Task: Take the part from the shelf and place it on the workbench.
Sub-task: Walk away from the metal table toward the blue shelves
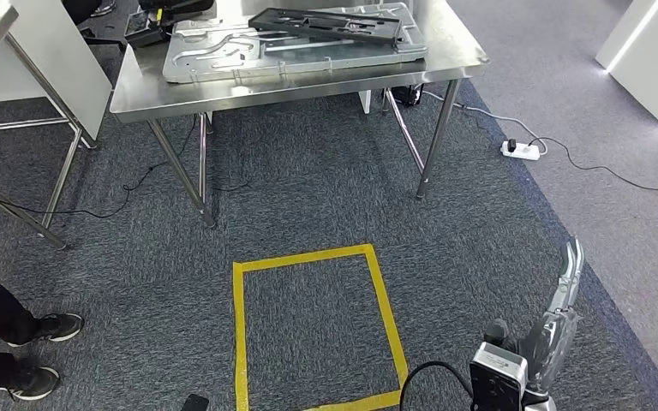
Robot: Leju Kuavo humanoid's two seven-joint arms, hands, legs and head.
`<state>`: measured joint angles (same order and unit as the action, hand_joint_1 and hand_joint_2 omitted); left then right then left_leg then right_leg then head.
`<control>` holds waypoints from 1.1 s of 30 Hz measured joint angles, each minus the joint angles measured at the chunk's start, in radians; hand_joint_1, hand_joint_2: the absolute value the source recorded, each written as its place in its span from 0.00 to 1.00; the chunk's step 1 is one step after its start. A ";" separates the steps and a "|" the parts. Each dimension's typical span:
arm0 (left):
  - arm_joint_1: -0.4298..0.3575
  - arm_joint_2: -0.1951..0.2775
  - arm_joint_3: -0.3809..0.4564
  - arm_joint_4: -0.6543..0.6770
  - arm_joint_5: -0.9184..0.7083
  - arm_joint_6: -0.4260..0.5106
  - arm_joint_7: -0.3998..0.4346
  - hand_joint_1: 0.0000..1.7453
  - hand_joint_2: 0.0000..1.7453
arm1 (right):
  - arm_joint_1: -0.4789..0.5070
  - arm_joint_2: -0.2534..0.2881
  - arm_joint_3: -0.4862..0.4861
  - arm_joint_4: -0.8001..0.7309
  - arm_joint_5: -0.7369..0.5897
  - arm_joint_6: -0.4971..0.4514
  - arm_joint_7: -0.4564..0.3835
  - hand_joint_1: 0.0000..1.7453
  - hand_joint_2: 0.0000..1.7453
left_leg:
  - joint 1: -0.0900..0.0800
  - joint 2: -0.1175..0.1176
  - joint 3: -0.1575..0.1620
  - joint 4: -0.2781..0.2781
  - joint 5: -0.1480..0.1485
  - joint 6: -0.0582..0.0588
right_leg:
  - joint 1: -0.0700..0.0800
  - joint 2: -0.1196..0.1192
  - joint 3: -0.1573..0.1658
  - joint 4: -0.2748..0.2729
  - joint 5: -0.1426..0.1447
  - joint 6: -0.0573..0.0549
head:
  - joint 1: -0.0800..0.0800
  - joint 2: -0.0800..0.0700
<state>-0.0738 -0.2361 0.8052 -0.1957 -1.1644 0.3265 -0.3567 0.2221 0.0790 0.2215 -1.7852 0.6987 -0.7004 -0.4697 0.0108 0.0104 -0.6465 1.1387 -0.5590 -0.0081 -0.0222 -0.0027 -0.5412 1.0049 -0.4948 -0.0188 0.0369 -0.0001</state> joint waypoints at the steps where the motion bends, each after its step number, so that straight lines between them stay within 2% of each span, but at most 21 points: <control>1: 0.000 0.000 0.000 0.000 0.000 0.000 0.000 0.00 0.00 | 0.002 0.000 -0.002 0.000 -0.003 0.000 0.000 0.00 0.00 | 0.001 0.000 -0.017 0.065 -0.041 -0.003 | 0.002 -0.001 -0.010 0.001 0.007 -0.004 | 0.000 0.000; 2: 0.000 0.000 0.000 0.000 0.001 0.000 0.000 0.00 0.00 | 0.005 0.000 -0.005 0.001 -0.005 0.000 -0.001 0.00 0.00 | 0.001 0.000 -0.028 0.121 -0.064 -0.004 | 0.005 -0.002 -0.022 0.002 0.015 -0.006 | 0.000 0.000; 3: 0.001 0.000 0.000 0.000 0.001 0.000 0.000 0.00 0.00 | 0.007 0.000 -0.007 0.001 -0.007 0.000 -0.002 0.00 0.00 | 0.001 0.000 -0.026 0.151 -0.065 -0.004 | 0.007 -0.002 -0.033 0.004 0.022 -0.007 | 0.000 0.000; 4: 0.001 0.000 0.000 0.000 0.001 0.000 0.000 0.00 0.00 | 0.009 0.000 -0.009 0.001 -0.009 0.000 -0.002 0.00 0.00 | 0.001 0.000 -0.008 0.144 -0.047 -0.003 | 0.008 -0.002 -0.043 0.007 0.028 -0.006 | 0.000 0.000; 6: 0.000 0.000 0.000 0.000 0.001 0.000 -0.001 0.00 0.00 | 0.011 0.000 -0.012 0.001 -0.010 0.000 -0.003 0.00 0.00 | -0.001 -0.001 0.078 0.029 0.008 0.008 | 0.010 -0.001 -0.060 0.014 0.039 -0.003 | 0.000 0.000; 8: -0.002 0.001 0.001 0.000 0.001 0.000 -0.003 0.00 0.00 | 0.012 0.000 -0.014 0.001 -0.010 0.000 -0.004 0.00 0.00 | -0.006 -0.003 0.163 -0.107 0.023 0.020 | 0.012 0.000 -0.071 0.019 0.048 0.005 | 0.000 0.000; 10: -0.002 0.002 0.001 0.000 0.002 0.000 -0.007 0.00 0.00 | 0.014 0.000 -0.016 0.001 -0.012 0.000 -0.004 0.00 0.00 | -0.012 -0.004 0.186 -0.160 0.016 0.028 | 0.012 -0.001 -0.075 0.017 0.060 0.017 | 0.000 0.000; 12: 0.000 0.001 0.002 0.000 0.002 0.000 -0.011 0.00 0.00 | 0.019 0.000 -0.021 0.000 -0.016 0.000 -0.005 0.00 0.00 | -0.008 -0.003 0.179 -0.173 0.029 0.036 | 0.013 -0.001 -0.079 0.017 0.067 0.030 | 0.000 0.000; 13: 0.000 0.001 0.002 0.000 0.003 0.001 -0.012 0.00 0.00 | 0.022 0.000 -0.025 0.000 -0.018 0.000 -0.004 0.00 0.00 | -0.005 -0.001 0.176 -0.179 0.040 0.043 | 0.013 0.000 -0.086 0.030 0.053 0.035 | 0.000 0.000; 14: 0.000 0.000 0.002 0.000 0.003 0.001 -0.013 0.00 0.00 | 0.024 0.000 -0.029 0.000 -0.021 0.000 -0.004 0.00 0.00 | -0.002 0.001 0.171 -0.185 0.050 0.049 | 0.013 0.002 -0.100 0.063 0.025 0.039 | 0.001 0.000; 16: 0.000 -0.001 0.003 0.000 0.004 0.002 -0.013 0.00 0.00 | 0.031 0.000 -0.037 0.000 -0.027 0.000 -0.004 0.00 0.00 | -0.001 0.003 0.155 -0.183 0.064 0.056 | 0.010 0.003 -0.145 0.183 -0.058 0.045 | 0.001 0.000; 17: 0.000 -0.001 0.003 0.000 0.004 0.002 -0.013 0.00 0.00 | 0.035 0.000 -0.041 0.000 -0.030 0.000 -0.004 0.00 0.00 | -0.002 0.004 0.145 -0.179 0.069 0.056 | 0.009 0.003 -0.164 0.243 -0.089 0.048 | 0.001 0.000; 18: 0.001 -0.001 0.004 0.000 0.004 0.002 -0.013 0.00 0.00 | 0.039 0.000 -0.046 0.000 -0.031 0.000 -0.005 0.00 0.00 | -0.002 0.004 0.135 -0.174 0.073 0.055 | 0.008 0.003 -0.169 0.277 -0.102 0.050 | 0.001 0.000; 19: 0.002 -0.001 0.005 0.000 0.005 0.002 -0.013 0.00 0.00 | 0.043 0.000 -0.050 0.000 -0.032 0.000 -0.005 0.00 0.00 | -0.002 0.004 0.126 -0.168 0.075 0.054 | 0.007 0.002 -0.153 0.272 -0.095 0.051 | 0.001 0.000; 20: 0.002 -0.001 0.007 0.000 0.005 0.002 -0.013 0.00 0.00 | 0.046 0.000 -0.054 0.000 -0.033 0.000 -0.005 0.00 0.00 | -0.002 0.004 0.119 -0.162 0.077 0.053 | 0.007 0.002 -0.117 0.227 -0.074 0.050 | 0.001 0.000; 22: 0.002 -0.002 0.010 0.000 0.005 0.002 -0.013 0.00 0.00 | 0.047 0.000 -0.059 0.000 -0.033 0.000 -0.005 0.00 0.00 | -0.004 0.004 0.108 -0.146 0.076 0.049 | 0.008 0.002 -0.026 0.087 -0.030 0.046 | 0.001 0.000; 24: 0.001 -0.002 0.012 0.000 0.005 0.002 -0.014 0.00 0.00 | 0.049 0.000 -0.062 -0.001 -0.034 0.000 -0.005 0.00 0.00 | -0.007 0.003 0.099 -0.135 0.077 0.040 | 0.011 0.002 0.013 0.014 -0.016 0.036 | 0.000 0.000; 28: 0.001 -0.002 0.017 0.000 0.006 0.002 -0.014 0.00 0.00 | 0.054 0.000 -0.064 -0.002 -0.036 0.000 -0.006 0.00 0.00 | -0.007 0.001 0.087 -0.118 0.067 0.017 | 0.010 0.003 0.003 0.007 -0.005 0.009 | 0.000 0.000; 30: 0.001 -0.002 0.019 0.000 0.007 0.002 -0.015 0.00 0.00 | 0.056 0.001 -0.067 -0.003 -0.040 0.000 -0.006 0.00 0.00 | -0.003 0.000 0.054 -0.039 0.008 0.008 | 0.008 0.002 -0.004 0.004 0.004 -0.004 | 0.000 0.000; 32: 0.002 -0.002 0.020 0.000 0.010 0.002 -0.015 0.00 0.00 | 0.061 0.002 -0.076 -0.003 -0.046 0.000 -0.006 0.00 0.00 | -0.001 0.000 0.003 0.089 -0.060 0.002 | 0.010 0.003 -0.016 0.006 0.011 -0.009 | 0.000 0.000; 33: 0.003 -0.002 0.020 0.000 0.010 0.002 -0.015 0.00 0.00 | 0.064 0.003 -0.083 -0.003 -0.050 0.000 -0.006 0.00 0.00 | -0.001 0.000 -0.012 0.132 -0.075 0.001 | 0.011 0.006 -0.022 0.009 0.013 -0.010 | 0.000 0.000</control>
<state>-0.0709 -0.2380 0.8253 -0.1957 -1.1539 0.3285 -0.3717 0.2863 0.0817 0.1385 -1.7885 0.6488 -0.7007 -0.4760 0.0099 0.0102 -0.6581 1.2708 -0.6336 -0.0073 -0.0112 0.0031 -0.5627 1.0135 -0.4814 -0.0284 0.0370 0.0000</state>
